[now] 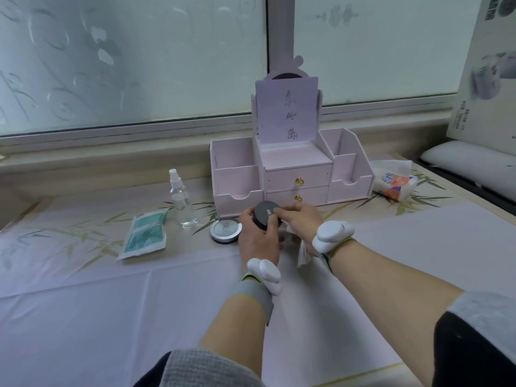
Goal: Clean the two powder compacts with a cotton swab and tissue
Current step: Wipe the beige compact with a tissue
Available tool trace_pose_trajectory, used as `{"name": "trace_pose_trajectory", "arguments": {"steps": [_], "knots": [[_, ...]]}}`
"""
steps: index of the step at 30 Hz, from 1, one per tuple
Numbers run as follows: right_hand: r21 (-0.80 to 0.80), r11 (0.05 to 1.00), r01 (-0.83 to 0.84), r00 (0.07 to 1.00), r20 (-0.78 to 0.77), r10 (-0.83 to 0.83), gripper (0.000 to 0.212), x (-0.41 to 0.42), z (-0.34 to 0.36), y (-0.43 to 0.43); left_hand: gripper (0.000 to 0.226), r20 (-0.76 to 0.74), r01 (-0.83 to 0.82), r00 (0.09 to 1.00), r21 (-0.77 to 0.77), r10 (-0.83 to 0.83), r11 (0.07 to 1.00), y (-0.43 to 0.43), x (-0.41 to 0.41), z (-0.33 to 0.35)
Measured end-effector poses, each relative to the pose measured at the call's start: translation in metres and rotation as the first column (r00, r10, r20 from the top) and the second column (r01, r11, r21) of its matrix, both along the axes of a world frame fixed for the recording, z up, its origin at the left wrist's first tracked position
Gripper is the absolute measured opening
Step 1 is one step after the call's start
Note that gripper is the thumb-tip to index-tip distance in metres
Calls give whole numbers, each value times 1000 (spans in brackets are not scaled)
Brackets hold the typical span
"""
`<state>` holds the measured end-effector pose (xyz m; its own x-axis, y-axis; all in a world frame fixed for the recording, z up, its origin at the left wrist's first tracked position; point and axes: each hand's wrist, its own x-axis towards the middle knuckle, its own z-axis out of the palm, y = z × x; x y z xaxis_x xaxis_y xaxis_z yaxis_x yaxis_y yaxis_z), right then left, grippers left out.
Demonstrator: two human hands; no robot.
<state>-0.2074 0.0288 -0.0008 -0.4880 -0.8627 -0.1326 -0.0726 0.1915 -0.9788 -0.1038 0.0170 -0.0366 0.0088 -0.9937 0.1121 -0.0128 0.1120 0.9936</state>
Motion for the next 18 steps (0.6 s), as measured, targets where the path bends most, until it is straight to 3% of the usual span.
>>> {"name": "trace_pose_trajectory", "arguments": {"steps": [9,18], "knots": [[23,1000,6,972,-235,0,19,-3,-4,-14,57,333,-51,939,-97,81,994,-9,0,-6],[25,999,40,956,-292,-31,17,-1,-11,-18,60,428,-66,901,-41,77,997,-10,-5,-7]]}}
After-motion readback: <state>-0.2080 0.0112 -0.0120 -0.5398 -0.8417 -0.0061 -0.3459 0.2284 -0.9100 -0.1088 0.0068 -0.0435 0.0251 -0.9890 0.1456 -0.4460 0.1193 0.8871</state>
